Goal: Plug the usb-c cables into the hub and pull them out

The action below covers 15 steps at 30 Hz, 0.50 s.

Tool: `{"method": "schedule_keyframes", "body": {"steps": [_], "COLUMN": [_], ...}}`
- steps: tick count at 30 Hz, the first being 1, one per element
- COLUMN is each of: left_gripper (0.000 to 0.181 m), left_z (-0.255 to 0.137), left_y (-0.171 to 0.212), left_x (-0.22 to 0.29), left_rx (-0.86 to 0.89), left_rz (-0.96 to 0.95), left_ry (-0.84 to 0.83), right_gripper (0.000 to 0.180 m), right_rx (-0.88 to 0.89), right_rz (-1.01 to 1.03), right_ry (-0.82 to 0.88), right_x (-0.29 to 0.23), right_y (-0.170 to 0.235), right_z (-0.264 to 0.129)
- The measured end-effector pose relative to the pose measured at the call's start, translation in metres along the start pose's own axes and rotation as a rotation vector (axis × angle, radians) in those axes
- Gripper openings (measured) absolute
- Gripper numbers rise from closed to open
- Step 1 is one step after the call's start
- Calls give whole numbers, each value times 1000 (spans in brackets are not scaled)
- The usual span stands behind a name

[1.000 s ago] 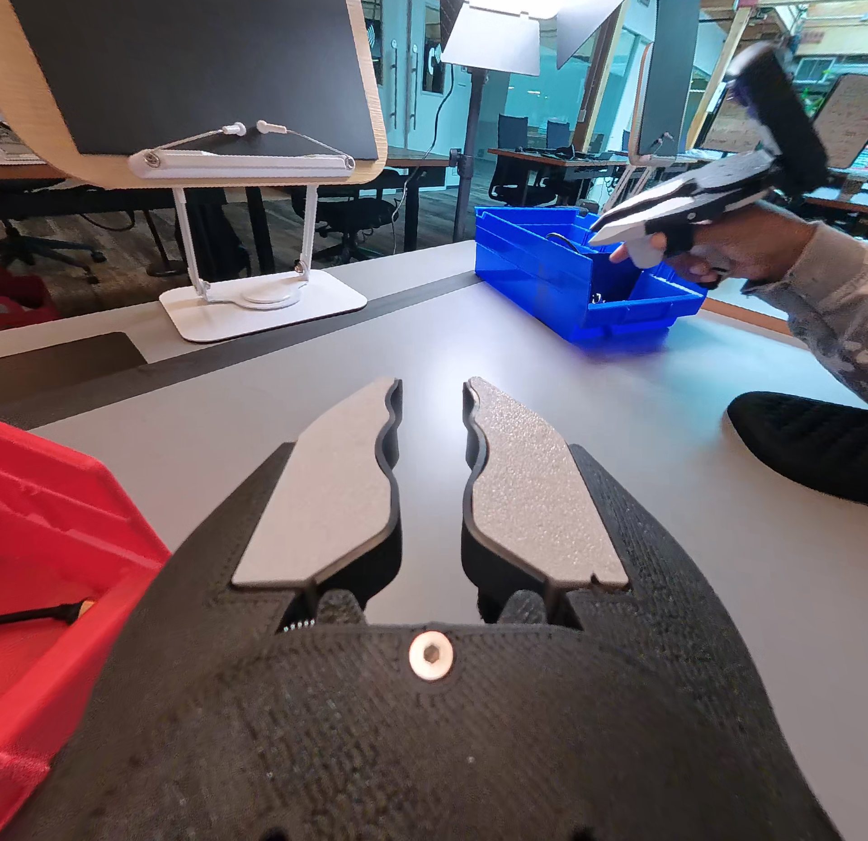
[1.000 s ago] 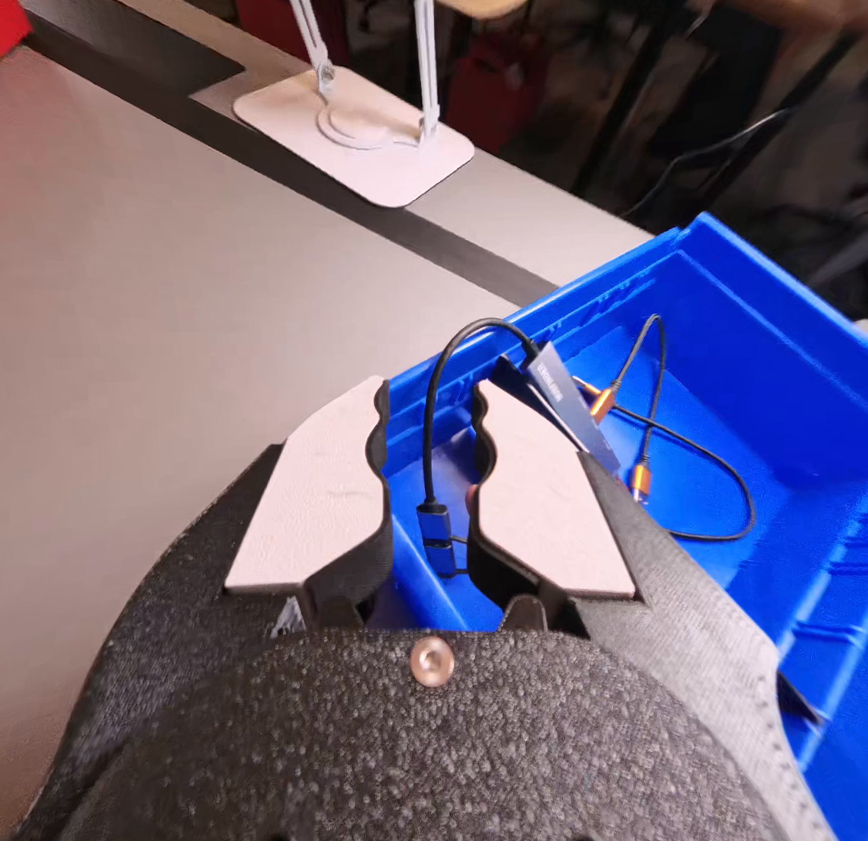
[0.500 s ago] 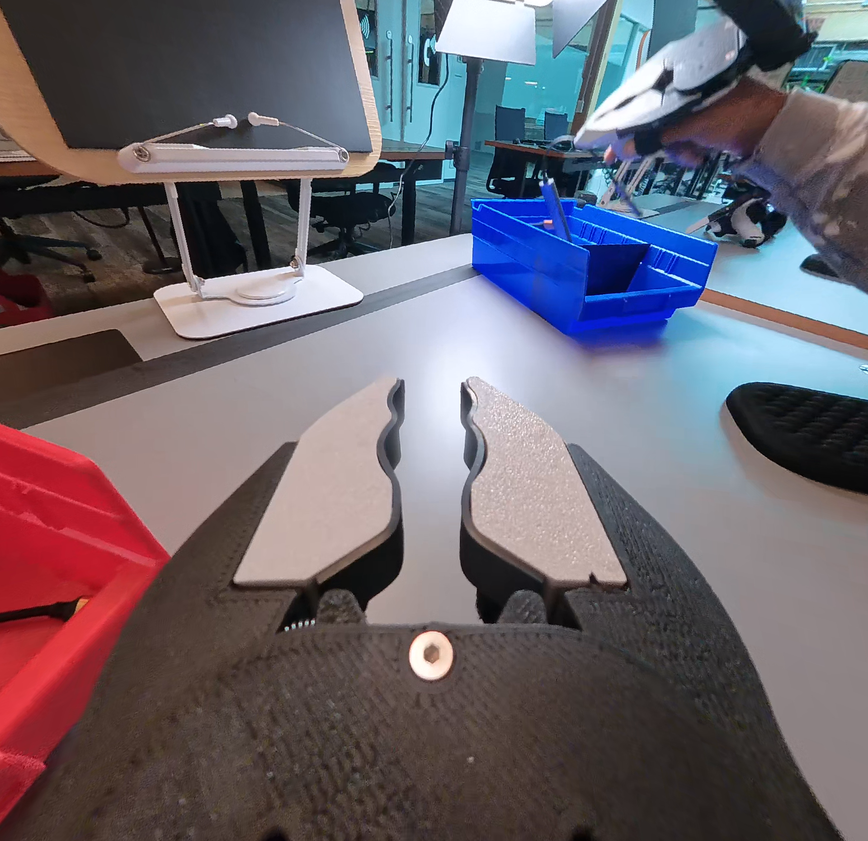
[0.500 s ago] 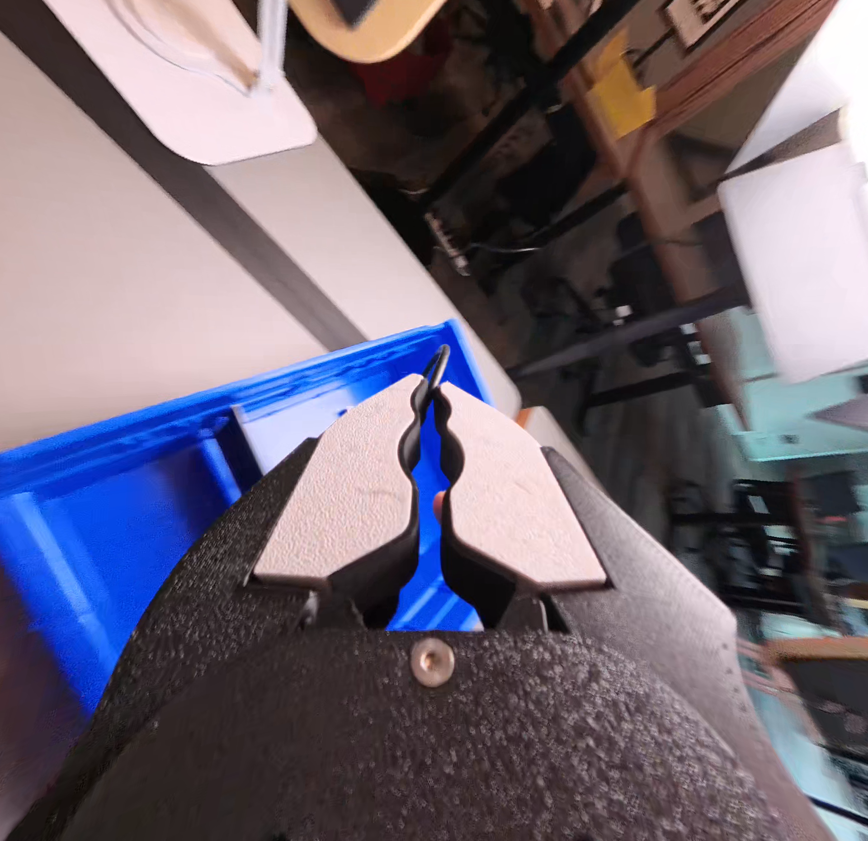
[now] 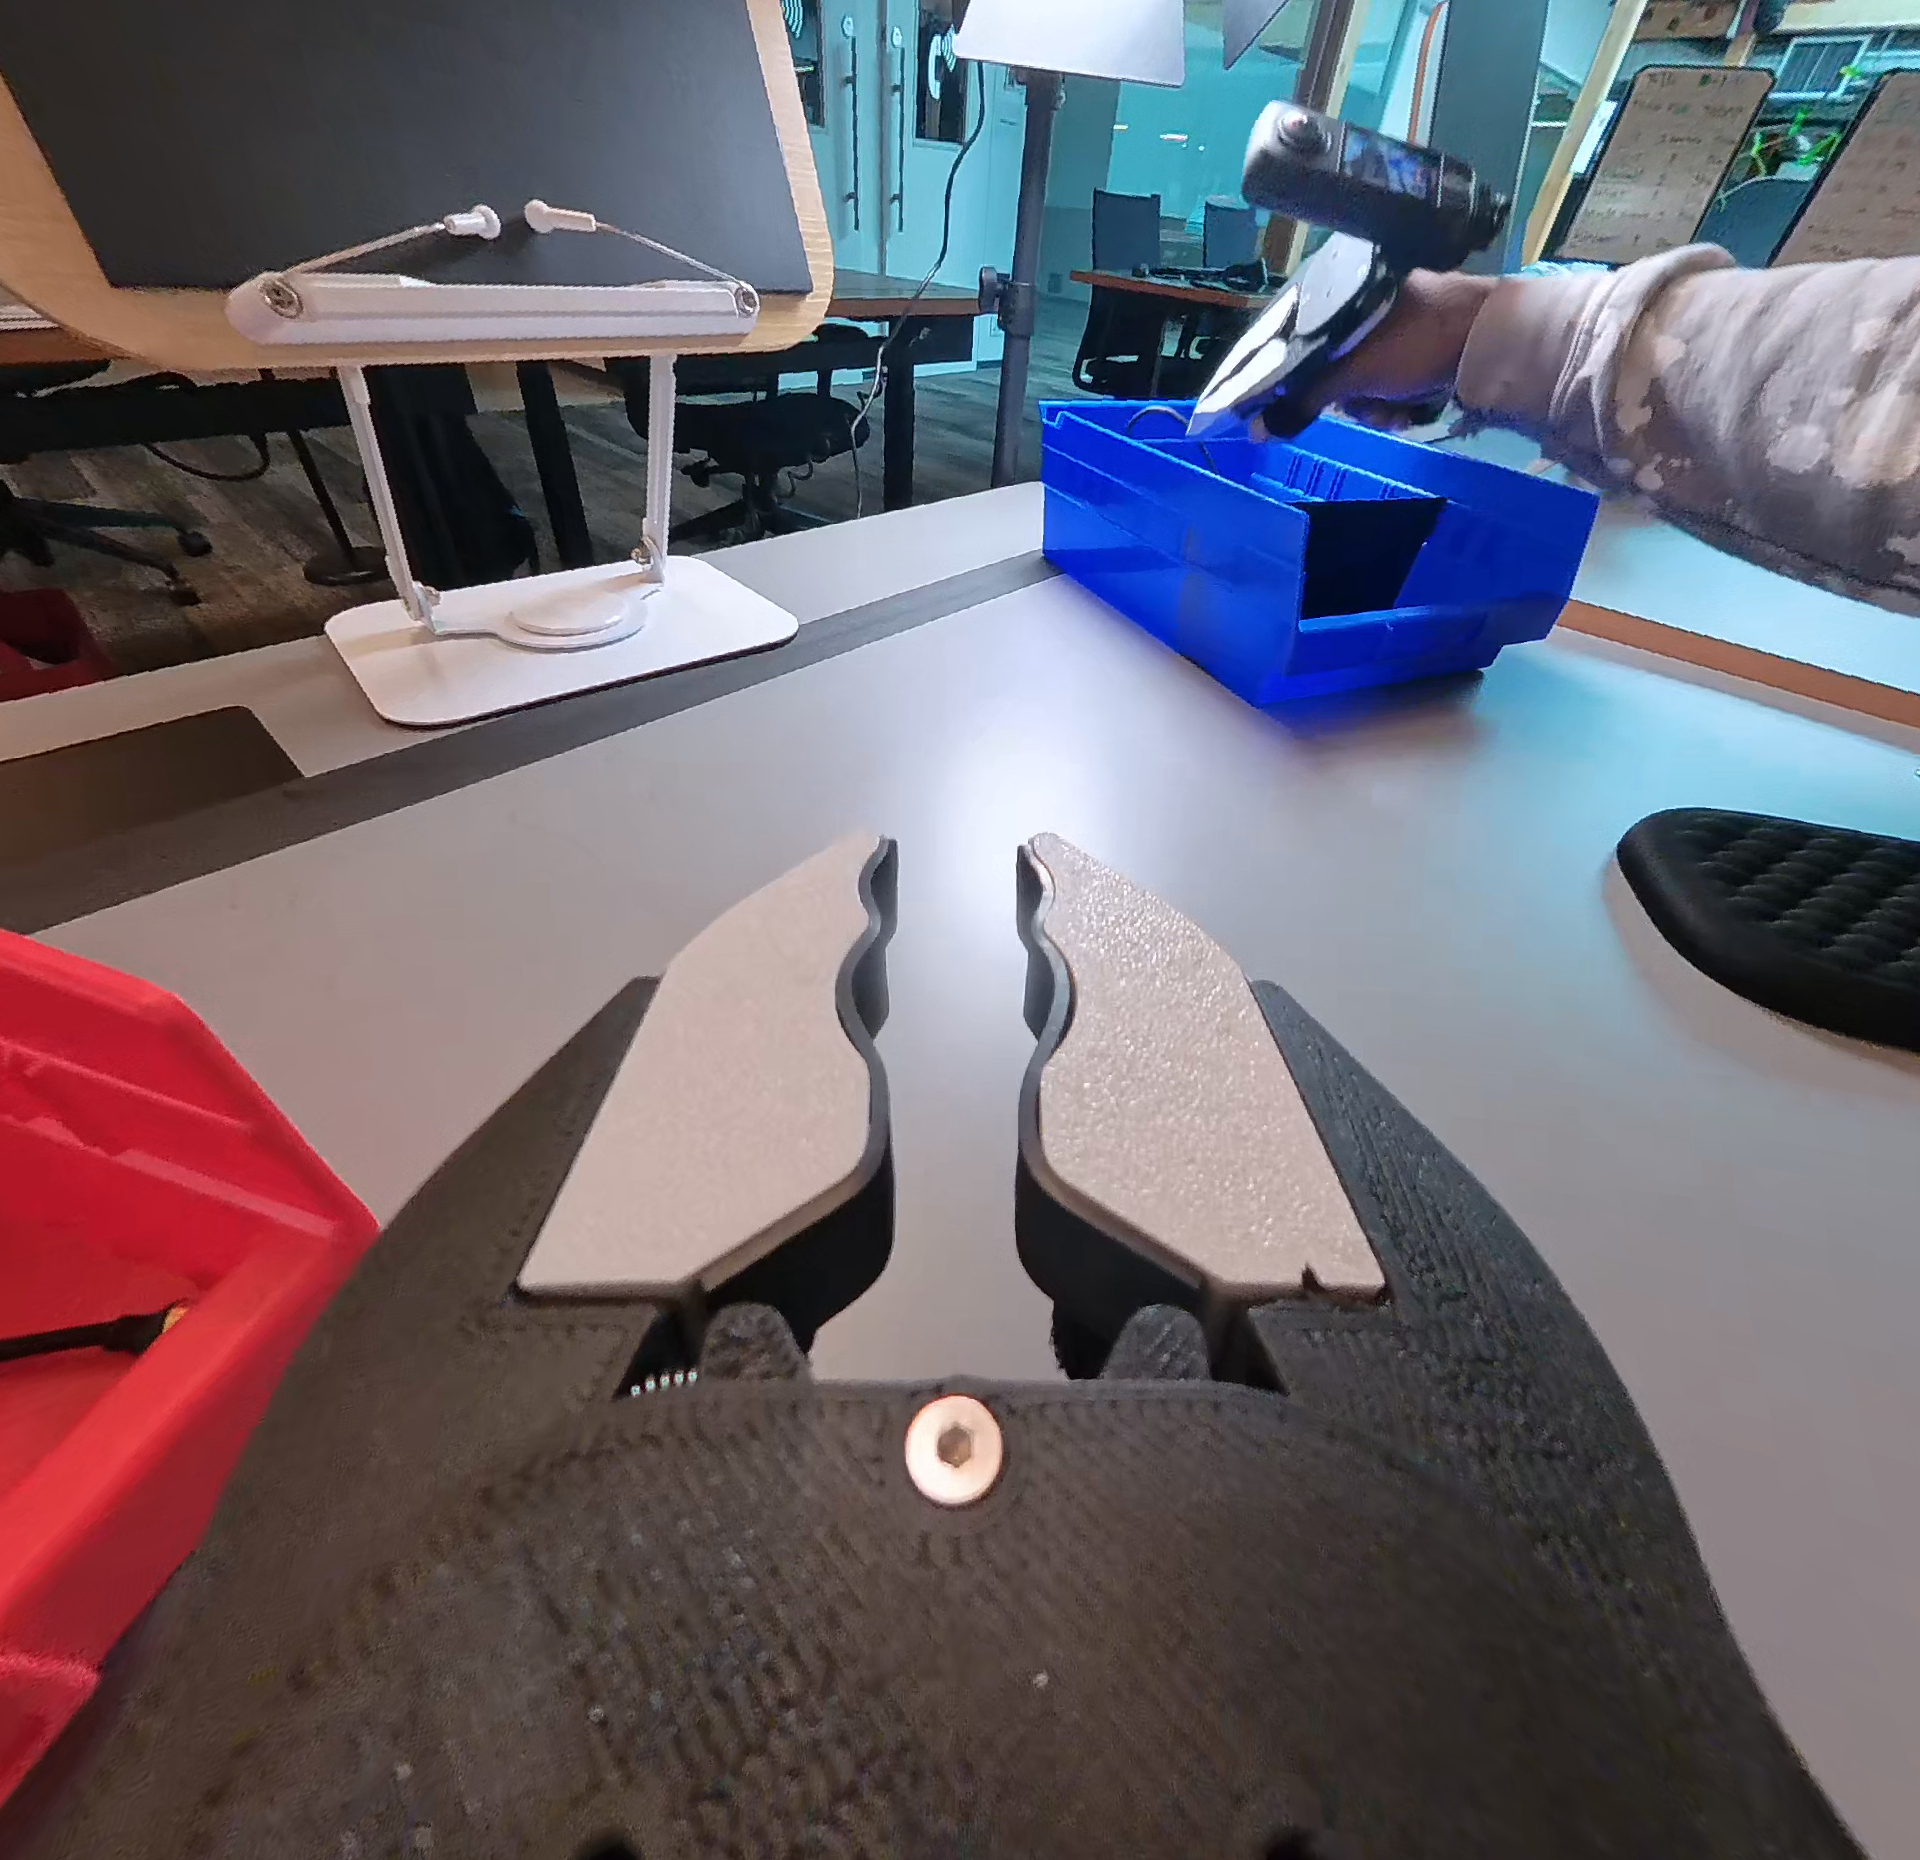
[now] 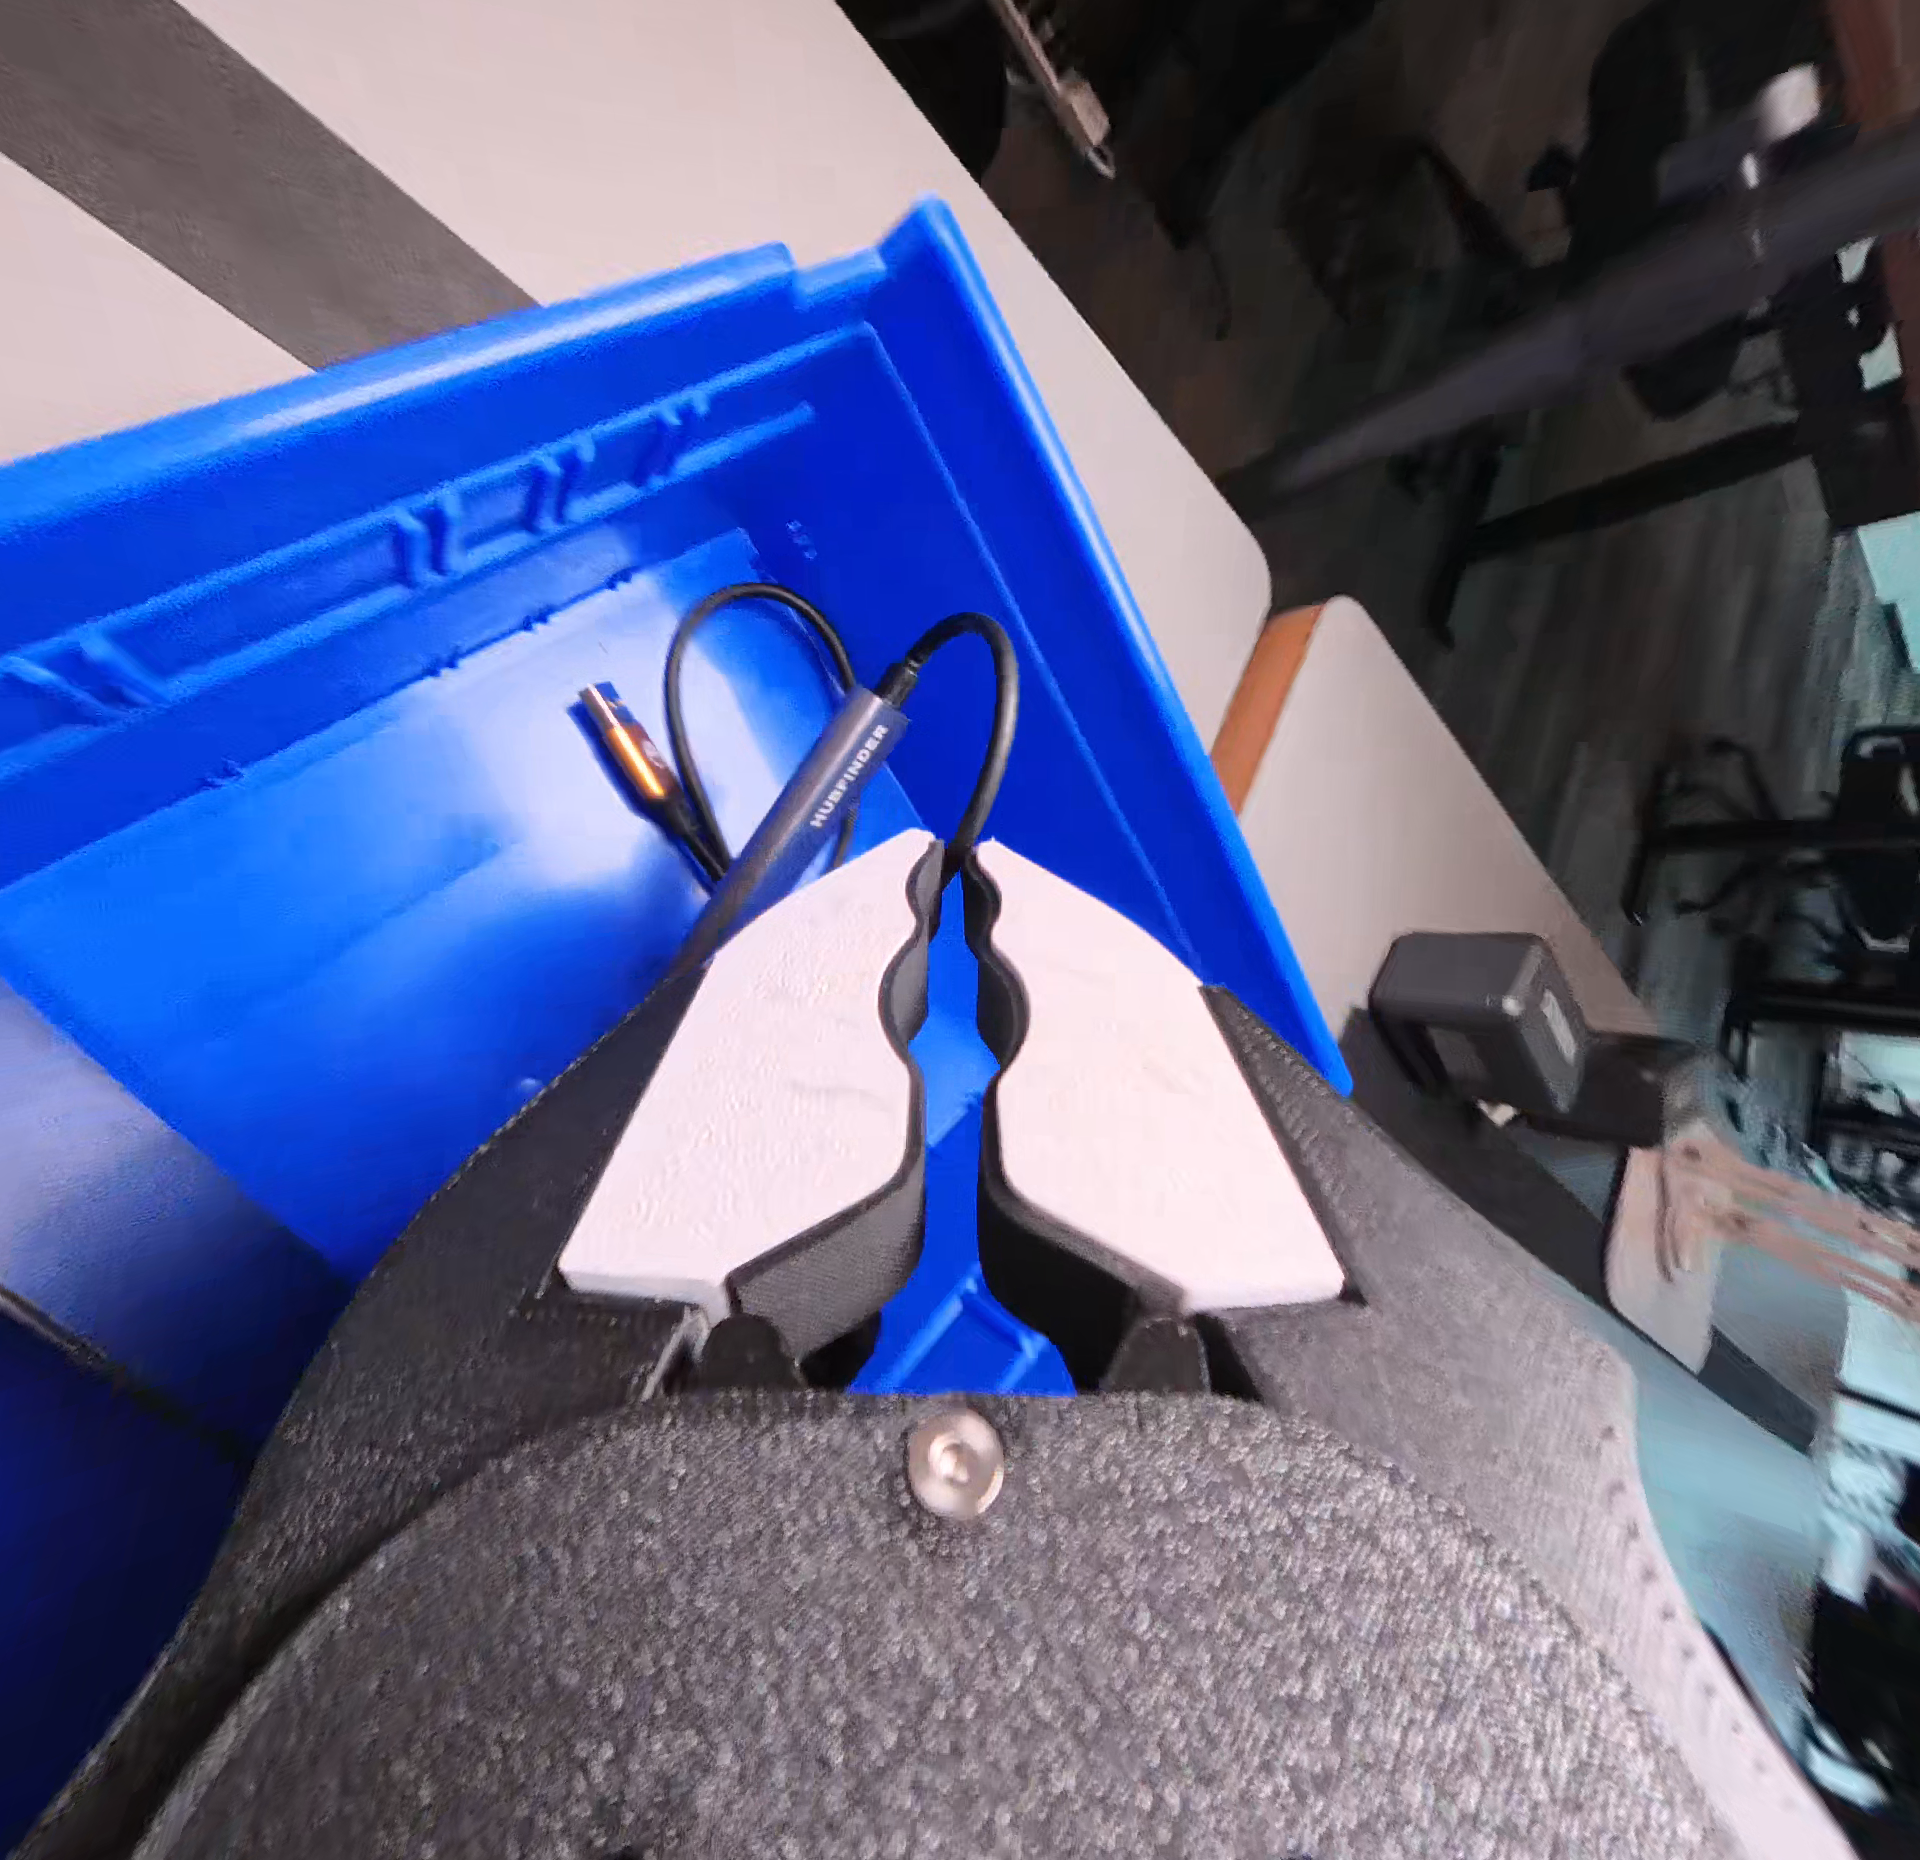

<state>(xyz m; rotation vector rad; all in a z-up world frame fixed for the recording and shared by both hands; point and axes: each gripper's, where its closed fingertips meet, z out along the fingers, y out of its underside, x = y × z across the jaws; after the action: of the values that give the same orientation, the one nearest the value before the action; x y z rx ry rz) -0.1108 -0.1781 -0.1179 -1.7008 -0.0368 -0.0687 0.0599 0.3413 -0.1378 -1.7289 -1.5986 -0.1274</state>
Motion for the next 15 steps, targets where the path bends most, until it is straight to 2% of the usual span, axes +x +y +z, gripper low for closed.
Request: {"method": "schedule_keyframes", "body": {"steps": [2,4,8,15], "left_gripper": [22,22,22,22], "left_z": [1,2,0,0], "left_y": [2,3,1,0], "left_x": [0,0,0,-1], "left_rx": [-11,-16,-10,-7], "left_rz": [-4,-1,4,10], "left_ry": [5,8,6,-2], "right_gripper": [13,27,32,31], "right_rx": [-132,-162,72,570], "right_rz": [-81,-111,109,330], "right_ry": [65,56,-99,-154], "right_x": [19,26,22,0], "right_y": [15,20,-10,-67], "right_z": [-5,-13,-45,-132]}}
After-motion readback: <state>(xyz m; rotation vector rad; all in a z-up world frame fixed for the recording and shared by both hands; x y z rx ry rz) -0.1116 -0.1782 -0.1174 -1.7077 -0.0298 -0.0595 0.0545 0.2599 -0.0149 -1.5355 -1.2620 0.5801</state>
